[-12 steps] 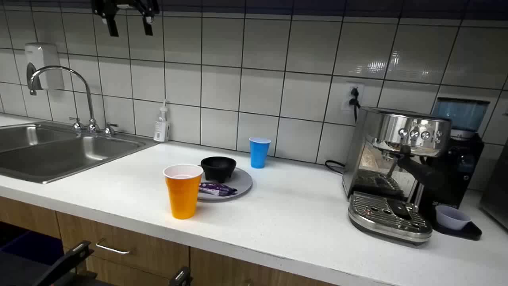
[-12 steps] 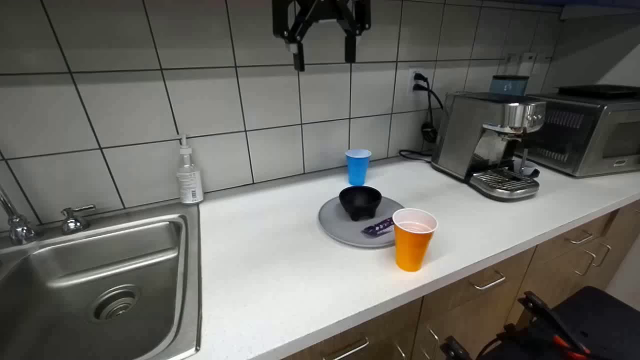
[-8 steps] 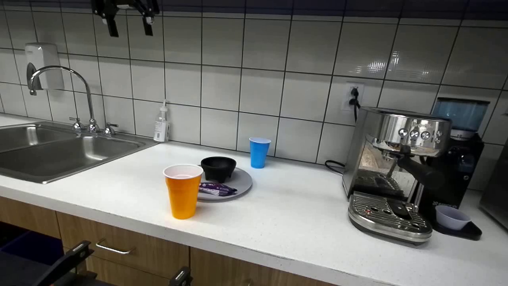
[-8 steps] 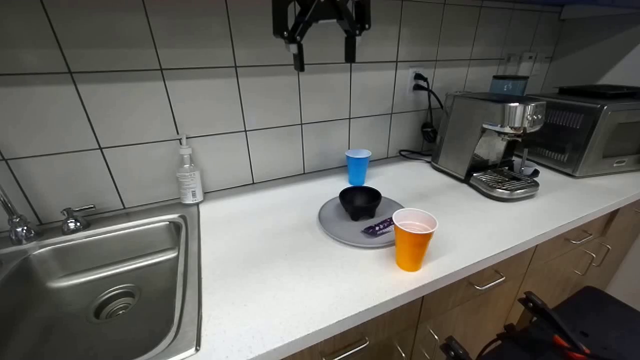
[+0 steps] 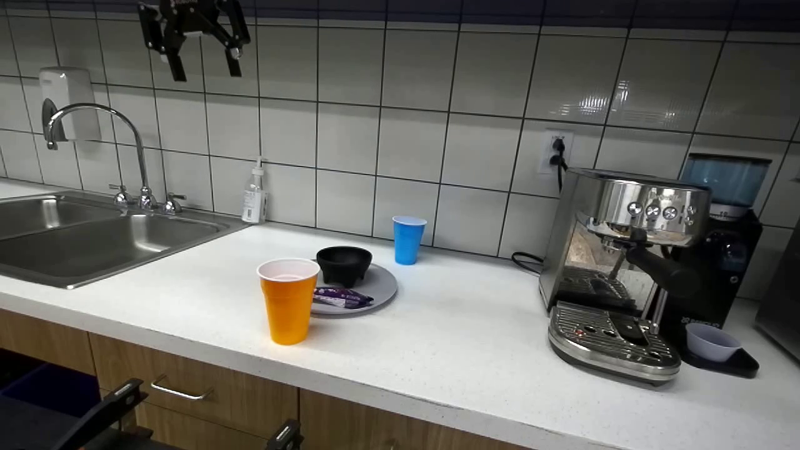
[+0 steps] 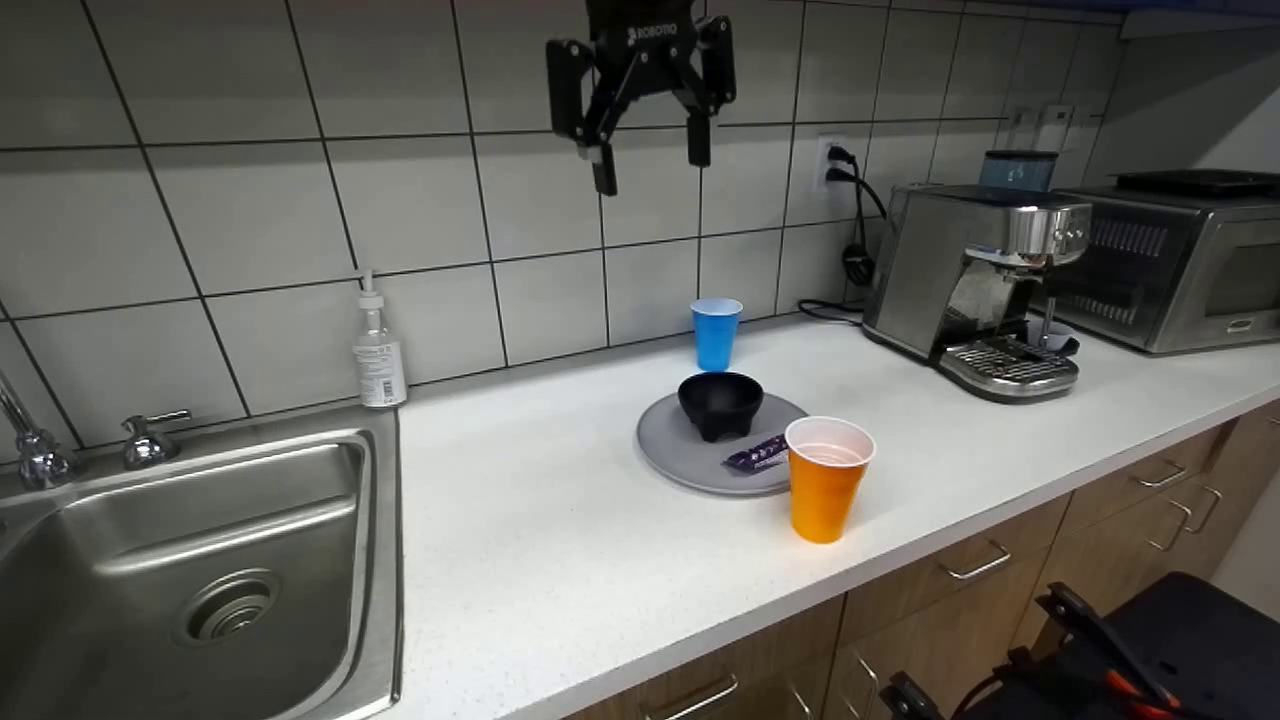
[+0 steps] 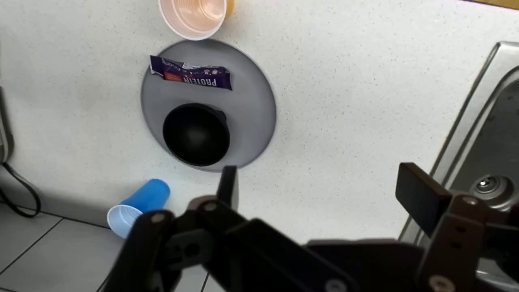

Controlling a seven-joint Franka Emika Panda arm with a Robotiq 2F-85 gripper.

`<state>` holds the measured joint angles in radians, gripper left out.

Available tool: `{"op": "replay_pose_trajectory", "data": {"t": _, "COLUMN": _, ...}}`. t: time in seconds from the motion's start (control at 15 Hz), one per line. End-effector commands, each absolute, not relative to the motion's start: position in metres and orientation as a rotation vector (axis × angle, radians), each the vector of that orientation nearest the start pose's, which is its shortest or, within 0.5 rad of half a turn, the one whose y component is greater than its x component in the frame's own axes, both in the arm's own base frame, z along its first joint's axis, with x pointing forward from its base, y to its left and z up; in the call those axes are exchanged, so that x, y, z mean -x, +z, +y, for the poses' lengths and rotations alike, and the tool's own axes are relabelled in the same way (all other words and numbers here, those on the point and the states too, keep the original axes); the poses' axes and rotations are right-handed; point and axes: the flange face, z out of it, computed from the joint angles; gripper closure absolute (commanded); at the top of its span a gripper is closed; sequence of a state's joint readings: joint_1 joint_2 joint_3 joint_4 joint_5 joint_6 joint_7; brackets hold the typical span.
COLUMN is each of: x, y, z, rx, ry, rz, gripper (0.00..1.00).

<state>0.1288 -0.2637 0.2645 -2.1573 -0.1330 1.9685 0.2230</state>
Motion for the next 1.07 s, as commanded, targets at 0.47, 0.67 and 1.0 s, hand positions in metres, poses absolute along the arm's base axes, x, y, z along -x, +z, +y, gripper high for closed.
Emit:
{"op": "replay_pose_trajectory", "data": {"t": 0.47, "x": -0.448, "y": 0.429, "z": 0.171, "rx": 3.342, "ry": -0.148, "rz": -0.356, "gripper": 0.00}}
{"op": "replay_pose_trajectory", "data": {"t": 0.67, "x": -0.455, "y": 0.410, "z": 0.162, "rx": 3.345, "ry": -0.119, "rz": -0.276, "gripper": 0.00}}
{"op": "replay_pose_trajectory", "data": {"t": 1.0, "x": -0.474, "y": 0.383, "z": 0.143, "rx": 3.348, "ry": -0.086, "rz": -0.164, "gripper": 0.00}}
